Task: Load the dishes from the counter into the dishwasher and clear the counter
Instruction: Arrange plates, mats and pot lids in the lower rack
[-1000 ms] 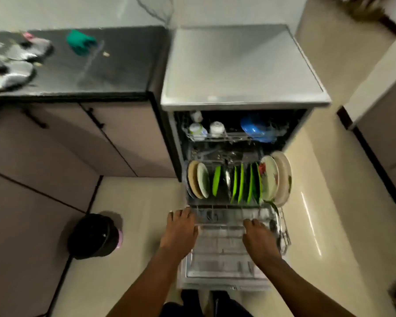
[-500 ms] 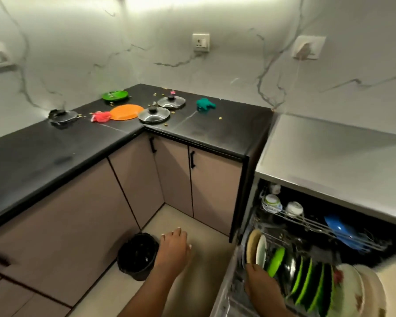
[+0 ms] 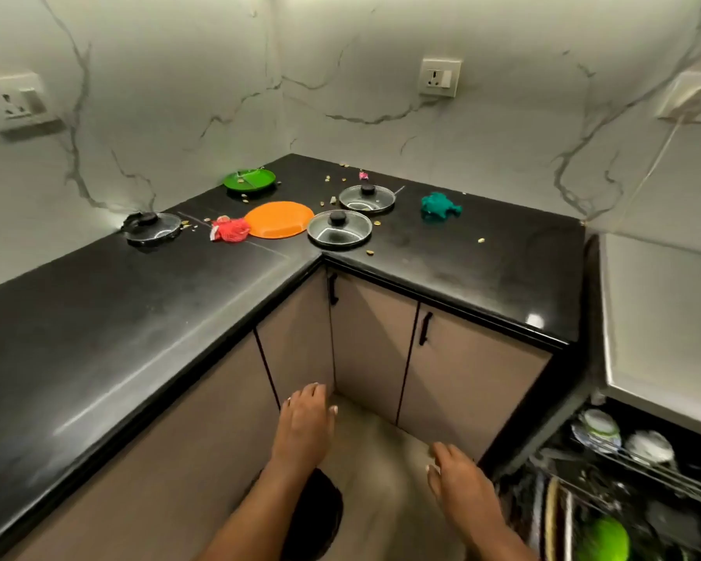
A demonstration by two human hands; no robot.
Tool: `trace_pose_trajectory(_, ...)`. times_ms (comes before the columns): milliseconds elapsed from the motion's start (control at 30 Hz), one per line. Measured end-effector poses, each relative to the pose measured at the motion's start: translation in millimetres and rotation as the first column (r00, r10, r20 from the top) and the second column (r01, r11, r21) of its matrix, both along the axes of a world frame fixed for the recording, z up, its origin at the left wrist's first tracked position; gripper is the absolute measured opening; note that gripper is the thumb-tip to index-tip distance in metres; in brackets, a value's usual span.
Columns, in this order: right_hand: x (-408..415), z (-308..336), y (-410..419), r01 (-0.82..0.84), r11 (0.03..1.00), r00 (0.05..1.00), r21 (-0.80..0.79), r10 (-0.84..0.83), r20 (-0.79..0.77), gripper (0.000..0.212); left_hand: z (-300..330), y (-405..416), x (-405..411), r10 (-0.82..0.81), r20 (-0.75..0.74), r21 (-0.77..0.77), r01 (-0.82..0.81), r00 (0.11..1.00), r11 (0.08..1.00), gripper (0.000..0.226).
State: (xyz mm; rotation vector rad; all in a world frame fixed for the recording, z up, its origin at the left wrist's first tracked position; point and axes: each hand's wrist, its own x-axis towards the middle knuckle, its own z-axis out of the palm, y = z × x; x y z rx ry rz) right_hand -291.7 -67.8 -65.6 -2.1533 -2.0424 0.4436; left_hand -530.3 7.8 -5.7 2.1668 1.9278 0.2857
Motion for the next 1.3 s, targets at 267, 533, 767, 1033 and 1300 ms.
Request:
trace_pose_trajectory(267,-71,38,89,0.046,0.986,0.998,0.163,-0.037,-0.054,0.015,34,117,-62,0.021,0.046,0.048,-0.023,0.999,0.999,0.049)
trace_pose_trajectory(533,-88,78,207,0.087,0.938,0.984,0.334,-0.030,-0.174,0.008,42,208,-75,0.010,0.066,0.047,-0.013,0.998,0.999,0.069)
trace_pose_trajectory(767,-93,105,339,0.083,0.907,0.978,0.412,0.005,-0.208,0.012,41,322,-69,0.051,0.042,-0.008,-0.051,0.998,0.999,0.083)
trace_pose_trajectory(1033,-92,111,485,0.027,0.931,0.967,0.363,0.068,-0.245,0.031,37,426,-62,0.084,-0.093,-0.433,-0.117,0.992,0.894,0.118)
trace_pose_trajectory(1300,-112,99,593,-0.017,0.984,0.989,0.176,0.043,-0.145,0.049,41,439,-56,0.091,-0.145,-0.553,-0.157,0.985,0.818,0.124)
